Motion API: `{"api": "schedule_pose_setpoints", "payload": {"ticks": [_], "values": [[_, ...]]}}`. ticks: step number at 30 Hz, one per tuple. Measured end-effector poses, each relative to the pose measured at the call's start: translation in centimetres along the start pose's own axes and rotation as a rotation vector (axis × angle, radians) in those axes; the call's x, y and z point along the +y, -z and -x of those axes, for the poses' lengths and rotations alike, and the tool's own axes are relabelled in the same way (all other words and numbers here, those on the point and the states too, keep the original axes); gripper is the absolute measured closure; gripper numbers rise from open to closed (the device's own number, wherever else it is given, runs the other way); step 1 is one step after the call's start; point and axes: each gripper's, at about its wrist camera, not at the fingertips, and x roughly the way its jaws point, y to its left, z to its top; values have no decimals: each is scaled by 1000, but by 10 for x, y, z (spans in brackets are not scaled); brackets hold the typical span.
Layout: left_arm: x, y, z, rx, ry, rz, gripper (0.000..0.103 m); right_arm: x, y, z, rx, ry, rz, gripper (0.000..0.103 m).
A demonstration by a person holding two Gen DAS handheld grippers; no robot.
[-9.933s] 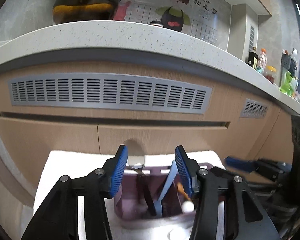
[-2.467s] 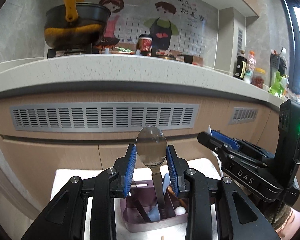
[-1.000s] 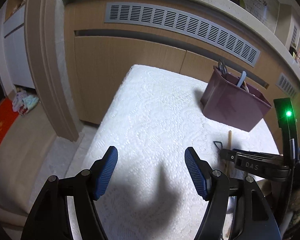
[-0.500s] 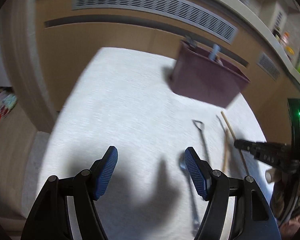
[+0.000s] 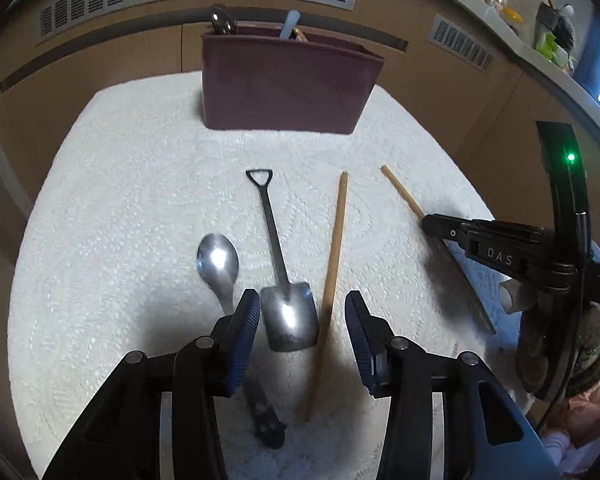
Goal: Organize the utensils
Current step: 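Grasp a wooden chopstick with the right gripper and lift it, then grasp a metal spoon with the left gripper and lift it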
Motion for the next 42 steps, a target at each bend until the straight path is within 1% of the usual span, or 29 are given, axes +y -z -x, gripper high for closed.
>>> {"api": "schedule_pose_setpoints", "payload": {"ticks": [3,6,8,10,12,14,15,18,19,20,21,22,23,24,25,26,27,28,30,32,34,35,39,40,41,42], "values": [[0,0,-2,12,-30,11,58,-2,5,2,-25,-13,-4,98],[14,-4,2,-14,-68,64,58,-3,8,3,-46,-12,1,98],[22,-11,-2,-10,-123,85,58,-2,10,4,-58,-9,8,98],[26,-17,-11,16,-177,87,58,0,10,4,-66,-3,16,98],[28,-21,-21,42,-196,98,58,0,12,5,-69,-2,25,98],[29,-26,-29,55,-224,105,58,2,13,6,-73,5,33,98],[30,-27,-32,58,-225,107,58,2,13,6,-74,9,36,97],[26,-31,-38,38,-256,87,58,4,12,7,-78,11,49,96],[26,-31,-38,29,-262,80,60,4,12,7,-79,12,53,96],[25,-31,-38,19,-262,75,68,5,11,8,-81,13,57,96],[26,-31,-38,16,-261,73,71,5,11,9,-84,14,60,96],[26,-31,-37,11,-261,72,74,5,11,10,-89,19,64,96],[26,-31,-36,8,-257,73,74,5,10,12,-94,25,69,95],[27,-30,-34,3,-254,74,74,5,10,14,-100,36,77,92],[27,-29,-31,-4,-253,73,74,5,10,15,-102,46,84,84],[27,-28,-28,-14,-249,72,74,5,9,16,-105,61,93,71],[27,-27,-24,-27,-244,72,74,6,9,18,-111,82,102,63],[27,-26,-19,-40,-236,73,74,5,9,19,-117,97,109,49],[28,-25,-7,-76,-204,81,74,7,9,24,-130,133,138,41],[30,-24,5,-109,-173,89,74,11,10,26,-135,191,191,36],[33,-23,13,-129,-153,99,74,13,11,28,-137,224,225,31],[34,-23,17,-141,-140,105,74,13,10,29,-134,225,233,30],[36,-21,26,-168,-130,108,74,14,9,29,-118,221,250,28],[37,-20,27,-171,-126,112,74,15,9,28,-112,213,252,20],[38,-20,28,-173,-124,115,74,16,8,26,-99,198,254,8],[38,-19,28,-174,-121,117,74,18,7,23,-79,174,260,4]]}}
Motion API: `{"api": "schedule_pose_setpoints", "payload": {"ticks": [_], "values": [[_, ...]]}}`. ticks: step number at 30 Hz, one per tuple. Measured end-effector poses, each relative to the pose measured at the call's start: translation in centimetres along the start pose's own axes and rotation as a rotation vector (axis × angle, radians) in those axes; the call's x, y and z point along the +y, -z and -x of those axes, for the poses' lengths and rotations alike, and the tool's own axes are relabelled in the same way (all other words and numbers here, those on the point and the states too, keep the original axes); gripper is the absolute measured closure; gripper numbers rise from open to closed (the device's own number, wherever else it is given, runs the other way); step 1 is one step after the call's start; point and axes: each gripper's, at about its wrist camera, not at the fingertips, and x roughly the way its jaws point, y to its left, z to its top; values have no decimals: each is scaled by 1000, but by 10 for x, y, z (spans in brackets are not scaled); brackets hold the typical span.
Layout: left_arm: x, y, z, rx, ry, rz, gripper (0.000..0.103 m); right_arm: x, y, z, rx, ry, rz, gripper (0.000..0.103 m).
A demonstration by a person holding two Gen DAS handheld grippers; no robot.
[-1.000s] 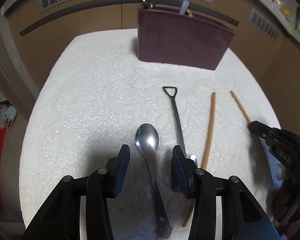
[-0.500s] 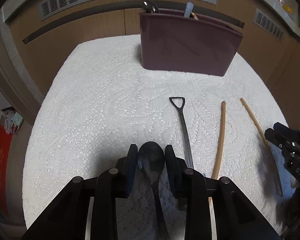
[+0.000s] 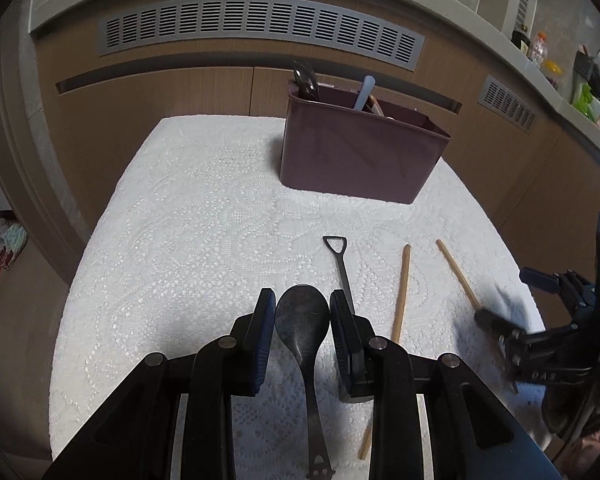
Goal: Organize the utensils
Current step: 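Grasp a metal spoon with the left gripper and lift it, then release the metal spoon into the caddy with the left gripper while the right carries the chopstick over it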
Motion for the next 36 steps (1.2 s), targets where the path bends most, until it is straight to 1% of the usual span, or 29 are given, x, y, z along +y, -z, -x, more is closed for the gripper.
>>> {"api": "schedule_pose_setpoints", "payload": {"ticks": [1,3,4,5,7,8,10,12,15,18,20,25,28,30,34,36], "values": [[0,1,1,-1,1,1,74,3,-1,-1,8,-23,12,4],[1,2,1,0,3,6,74,6,-3,-1,-5,-71,14,6],[1,3,1,1,3,7,74,6,-4,-2,-11,-73,5,19],[1,3,2,0,3,9,74,5,-6,-4,-10,-69,-6,43],[1,3,1,3,4,8,74,3,-11,-15,33,-94,-24,65],[0,4,1,3,2,7,74,2,-12,-21,54,-110,-35,71],[-1,3,2,3,1,2,74,0,-15,-31,78,-119,-61,71],[0,3,2,3,0,2,74,1,-16,-35,83,-118,-58,79],[0,2,2,2,1,0,74,0,-16,-38,94,-115,-73,97],[-2,1,4,0,4,-8,74,0,-14,-31,92,-118,-78,98],[-4,0,8,-5,7,-10,74,-1,-14,-20,70,-126,-81,98],[-9,-3,22,-38,37,-16,74,-4,-20,20,-39,-138,-104,97],[-15,-6,33,-71,32,-30,74,-5,-25,41,-116,-147,-116,98],[-18,-10,41,-93,30,-36,74,-6,-27,48,-149,-151,-121,98],[-23,-30,56,-148,47,-61,74,-4,-35,56,-189,-180,-131,97],[-27,-55,68,-197,68,-79,75,-1,-46,66,-239,-190,-128,97]]}}
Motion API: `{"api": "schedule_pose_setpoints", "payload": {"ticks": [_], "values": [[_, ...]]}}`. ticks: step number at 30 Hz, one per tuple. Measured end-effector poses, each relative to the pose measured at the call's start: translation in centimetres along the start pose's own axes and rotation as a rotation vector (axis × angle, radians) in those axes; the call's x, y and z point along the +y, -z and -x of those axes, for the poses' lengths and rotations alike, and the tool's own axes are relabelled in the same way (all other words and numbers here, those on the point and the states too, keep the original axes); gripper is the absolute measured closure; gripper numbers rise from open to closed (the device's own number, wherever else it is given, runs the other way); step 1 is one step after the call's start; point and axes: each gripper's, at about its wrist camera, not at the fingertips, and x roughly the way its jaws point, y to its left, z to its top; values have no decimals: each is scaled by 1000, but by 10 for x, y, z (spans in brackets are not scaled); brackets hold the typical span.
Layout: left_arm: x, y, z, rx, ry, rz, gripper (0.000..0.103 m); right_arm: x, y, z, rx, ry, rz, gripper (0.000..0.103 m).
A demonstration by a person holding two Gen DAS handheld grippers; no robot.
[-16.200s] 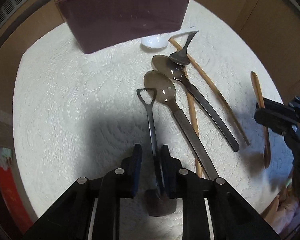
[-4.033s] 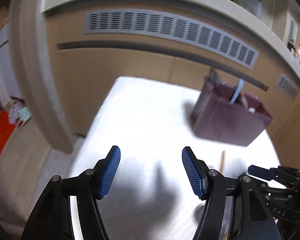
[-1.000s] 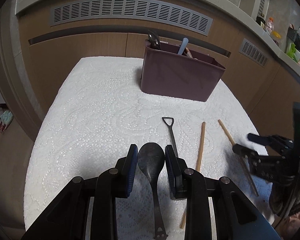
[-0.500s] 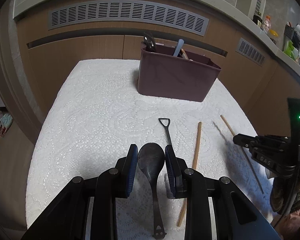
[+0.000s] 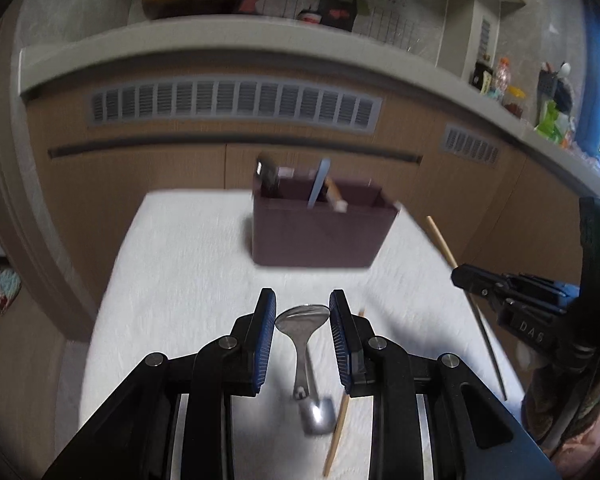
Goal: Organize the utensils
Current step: 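Release the metal spoon into the caddy with the left gripper while the right carries the chopstick over it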
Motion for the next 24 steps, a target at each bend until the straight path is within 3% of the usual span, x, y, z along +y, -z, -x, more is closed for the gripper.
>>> {"api": "schedule_pose_setpoints", "payload": {"ticks": [8,12,16,24], "values": [[-8,-138,30,-286,61,-54,74,7,-130,52,-386,8,34,97],[-3,-171,20,-326,65,-50,74,4,-178,60,-516,-6,26,97],[8,-183,-9,-304,62,-34,74,0,-197,44,-562,-10,18,97],[18,-176,-69,-208,61,-2,74,-15,-197,-20,-511,3,-30,97]]}}
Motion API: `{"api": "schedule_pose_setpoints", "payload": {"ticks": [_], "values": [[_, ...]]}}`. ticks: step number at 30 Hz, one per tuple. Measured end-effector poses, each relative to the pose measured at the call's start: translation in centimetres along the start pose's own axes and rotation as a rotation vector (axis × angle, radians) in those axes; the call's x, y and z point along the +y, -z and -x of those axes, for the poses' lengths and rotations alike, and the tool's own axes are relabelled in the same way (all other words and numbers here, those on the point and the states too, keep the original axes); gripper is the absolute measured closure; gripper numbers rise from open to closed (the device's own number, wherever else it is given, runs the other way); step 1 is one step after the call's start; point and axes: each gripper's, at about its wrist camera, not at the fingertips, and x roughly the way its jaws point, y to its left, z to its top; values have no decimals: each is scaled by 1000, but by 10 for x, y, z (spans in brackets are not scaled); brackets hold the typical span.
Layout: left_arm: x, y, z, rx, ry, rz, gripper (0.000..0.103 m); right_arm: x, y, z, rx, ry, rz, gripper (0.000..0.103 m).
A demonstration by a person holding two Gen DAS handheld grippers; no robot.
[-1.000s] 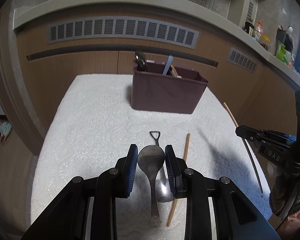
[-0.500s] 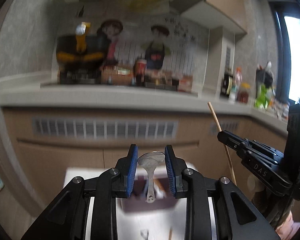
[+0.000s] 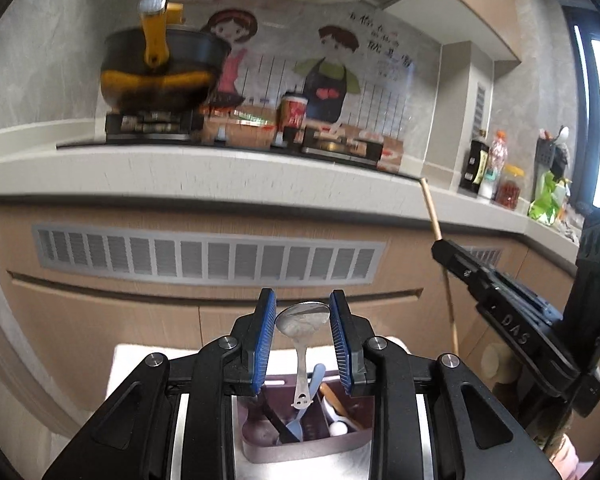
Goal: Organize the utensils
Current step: 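Release the metal spoon into the caddy with the left gripper while the right carries the chopstick over it, then lower the wooden chopstick into the caddy with the right gripper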
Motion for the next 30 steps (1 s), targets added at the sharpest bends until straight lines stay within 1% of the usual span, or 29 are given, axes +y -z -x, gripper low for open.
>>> {"api": "schedule_pose_setpoints", "payload": {"ticks": [3,7,13,15,16,17,18,19,20,21,25,26,28,30], "values": [[2,8,-16,27,6,11,74,-8,15,-17,34,13,-30,97],[1,18,-35,51,8,18,74,-15,36,-37,40,73,-39,97],[-3,36,-63,118,1,13,74,-23,58,-57,61,100,-58,97],[-2,44,-68,141,2,21,74,-26,65,-63,88,102,-59,97],[-2,49,-71,159,6,23,71,-28,70,-64,103,100,-62,97],[-1,53,-74,177,9,25,64,-29,73,-66,116,93,-64,96],[0,57,-75,188,8,31,60,-31,79,-68,147,66,-68,94],[2,61,-74,194,5,38,54,-33,84,-70,187,33,-73,89],[5,67,-72,200,0,47,53,-34,87,-71,222,20,-82,85],[7,71,-69,205,-6,54,53,-37,89,-69,241,19,-89,85],[21,89,-54,230,-38,94,53,-48,93,-44,249,57,-92,83],[23,93,-51,238,-46,96,53,-50,94,-37,245,64,-92,80],[25,99,-45,243,-60,97,53,-52,95,-26,249,87,-69,78],[28,104,-36,237,-66,106,53,-52,95,-18,261,99,-44,78]]}}
